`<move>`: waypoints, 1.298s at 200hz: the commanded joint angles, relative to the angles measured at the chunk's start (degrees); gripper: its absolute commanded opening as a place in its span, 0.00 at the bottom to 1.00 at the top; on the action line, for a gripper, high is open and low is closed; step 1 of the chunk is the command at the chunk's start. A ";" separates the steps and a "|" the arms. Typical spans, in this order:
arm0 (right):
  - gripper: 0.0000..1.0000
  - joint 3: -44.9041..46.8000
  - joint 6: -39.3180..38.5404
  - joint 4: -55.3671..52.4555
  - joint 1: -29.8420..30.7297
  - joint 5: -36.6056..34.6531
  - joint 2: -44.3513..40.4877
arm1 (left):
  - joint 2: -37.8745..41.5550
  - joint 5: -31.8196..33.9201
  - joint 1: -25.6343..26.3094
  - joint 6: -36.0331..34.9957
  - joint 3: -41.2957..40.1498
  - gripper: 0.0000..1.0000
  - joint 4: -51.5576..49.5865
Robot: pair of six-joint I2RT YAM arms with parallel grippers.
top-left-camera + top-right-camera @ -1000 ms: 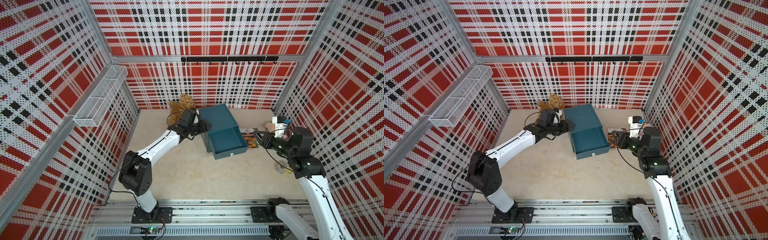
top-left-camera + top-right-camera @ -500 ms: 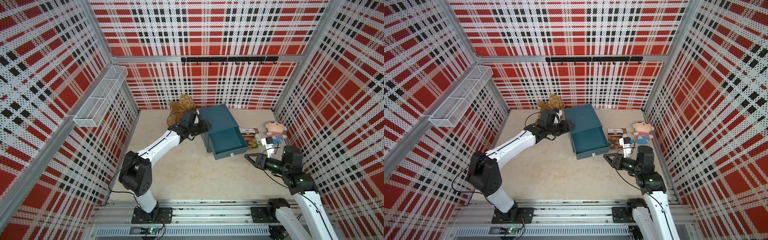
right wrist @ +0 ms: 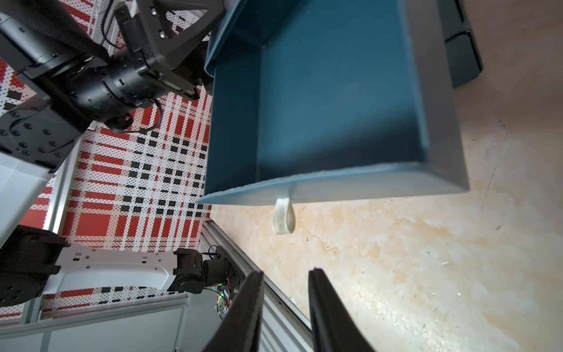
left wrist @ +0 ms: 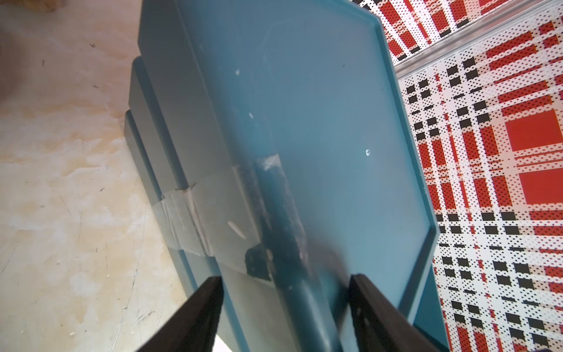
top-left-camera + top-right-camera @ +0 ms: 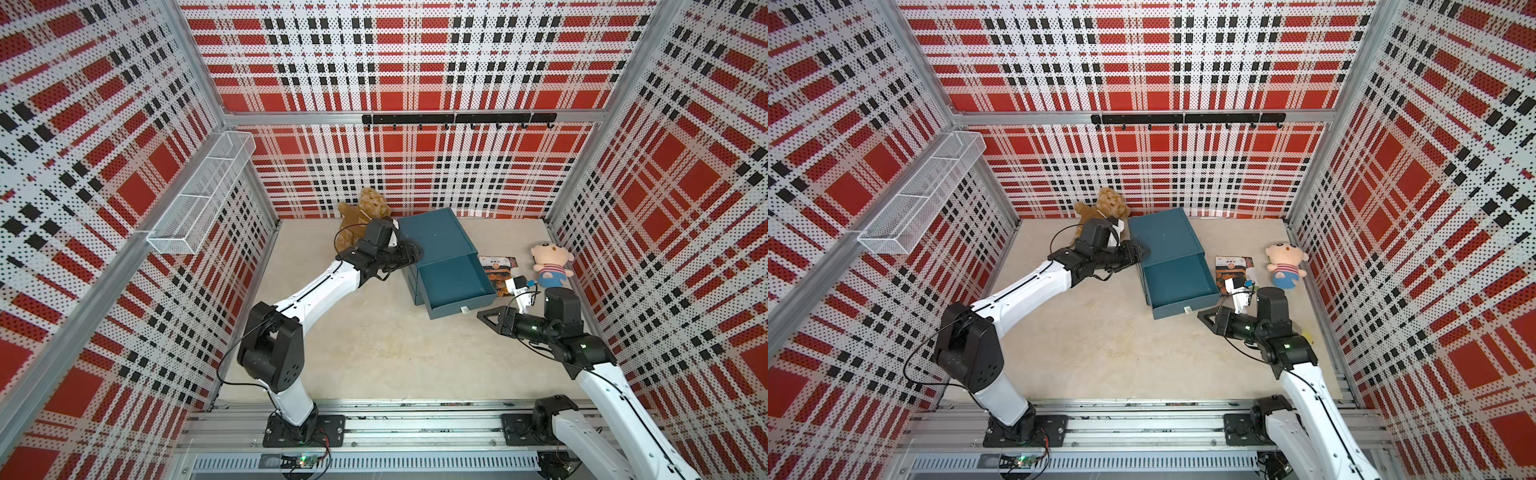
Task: Take the seed bags out of the drawer
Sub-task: Close the drawer in the storage box.
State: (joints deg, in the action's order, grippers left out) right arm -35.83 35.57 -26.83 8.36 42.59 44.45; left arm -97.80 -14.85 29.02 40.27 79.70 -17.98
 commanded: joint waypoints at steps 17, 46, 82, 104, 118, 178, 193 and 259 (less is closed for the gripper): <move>0.33 -1.74 0.24 5.29 0.34 -3.86 2.62 | -1.69 3.29 0.27 -0.63 -2.01 0.70 -8.59; 0.34 -2.76 0.47 7.00 0.34 -4.60 5.05 | -1.95 3.40 0.31 -0.48 -2.02 0.70 -8.62; 0.34 -4.13 0.81 8.45 0.43 -4.65 7.11 | -2.39 3.34 0.48 -0.37 -1.60 0.70 -8.64; 0.34 -4.63 0.83 9.22 0.67 -4.86 8.71 | -2.31 3.60 0.56 -0.28 -1.57 0.70 -8.65; 0.34 -5.01 1.10 10.08 0.87 -5.08 9.69 | -2.40 3.47 0.60 -0.19 -1.47 0.70 -8.64; 0.34 -7.50 2.23 14.25 3.74 -6.29 14.90 | -2.31 3.55 0.56 0.14 -1.48 0.70 -8.61; 0.34 -8.31 2.52 15.41 4.79 -7.03 16.47 | -2.31 3.62 0.68 0.16 -1.39 0.70 -8.58; 0.34 -12.09 5.28 21.92 7.40 -11.57 23.42 | -2.40 3.66 0.88 0.24 -1.93 0.70 -8.53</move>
State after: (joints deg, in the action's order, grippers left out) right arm -46.11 39.48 -9.96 14.74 33.98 65.95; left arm -97.80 -14.13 29.67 41.17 79.77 -18.00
